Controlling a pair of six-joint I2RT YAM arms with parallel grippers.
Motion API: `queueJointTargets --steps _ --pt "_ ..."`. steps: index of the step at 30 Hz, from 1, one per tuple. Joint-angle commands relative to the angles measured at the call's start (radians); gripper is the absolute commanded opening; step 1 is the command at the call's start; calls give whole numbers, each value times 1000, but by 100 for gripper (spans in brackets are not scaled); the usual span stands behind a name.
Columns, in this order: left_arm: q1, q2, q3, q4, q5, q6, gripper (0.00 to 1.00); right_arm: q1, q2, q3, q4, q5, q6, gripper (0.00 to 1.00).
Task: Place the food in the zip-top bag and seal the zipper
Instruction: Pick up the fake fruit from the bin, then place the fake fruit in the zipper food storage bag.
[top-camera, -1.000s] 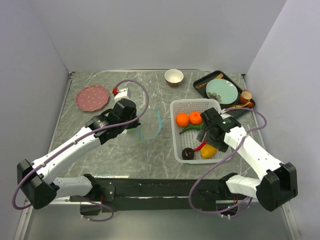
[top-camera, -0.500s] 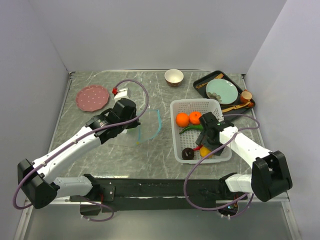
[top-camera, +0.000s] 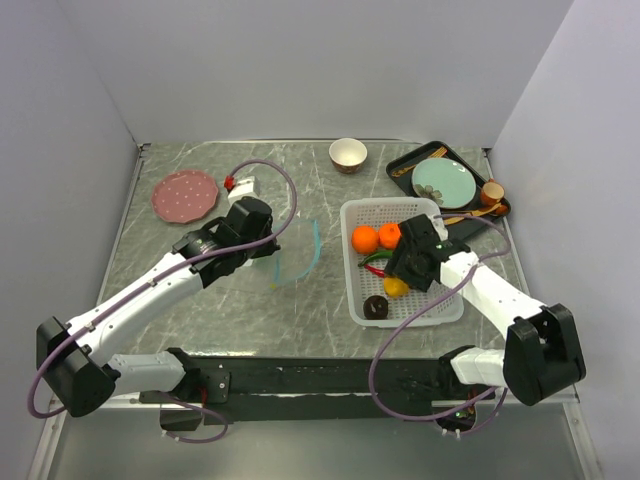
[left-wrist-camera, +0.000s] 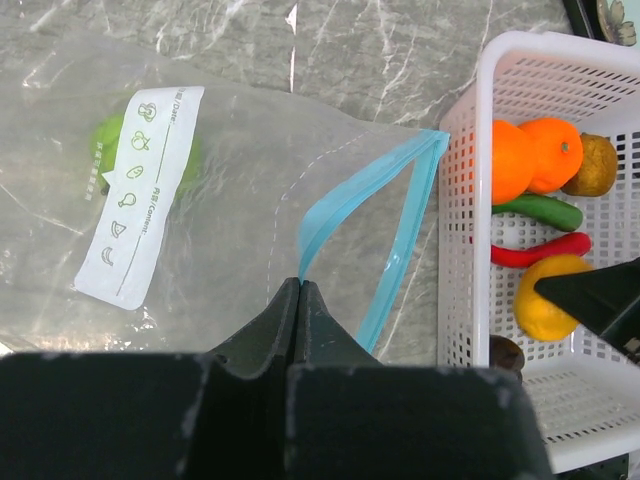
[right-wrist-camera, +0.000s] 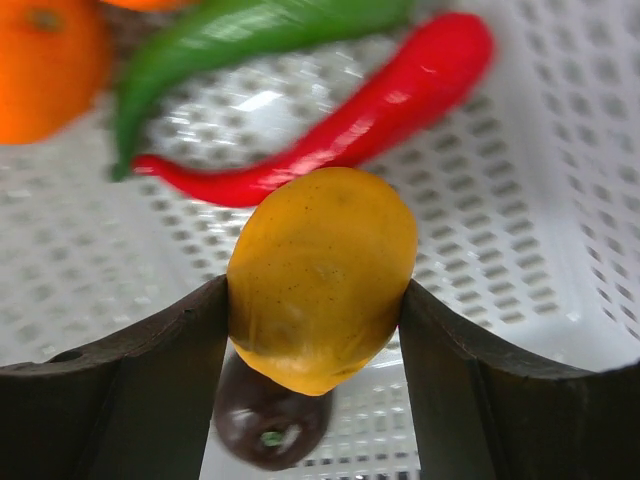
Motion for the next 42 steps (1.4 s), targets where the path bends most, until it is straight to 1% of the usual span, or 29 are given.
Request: queueJointTargets --steps 1,6,10,12,20,25,30,37,42 --pt "7 -6 -9 29 3 -1 1 -2 28 92 90 -44 -62 52" --pt "6 -7 -12 29 6 -7 1 -3 68 138 129 -82 -71 52" --pt "6 -10 -19 35 5 -13 1 -2 59 158 159 -125 -63 52" --pt "6 -9 -19 33 6 -16 1 -3 30 157 176 -128 -60 52" --pt "9 22 -2 55 23 -10 1 14 -128 129 264 -251 -54 52" --pt "9 43 5 76 45 -9 1 57 -165 149 322 -334 -48 53" --pt "9 71 22 99 74 -4 1 162 -122 192 345 -343 -48 54" --pt "9 99 53 109 104 -1 1 215 -24 212 464 -391 3 54" --pt "9 92 64 107 121 -4 1 235 65 250 500 -392 4 54"
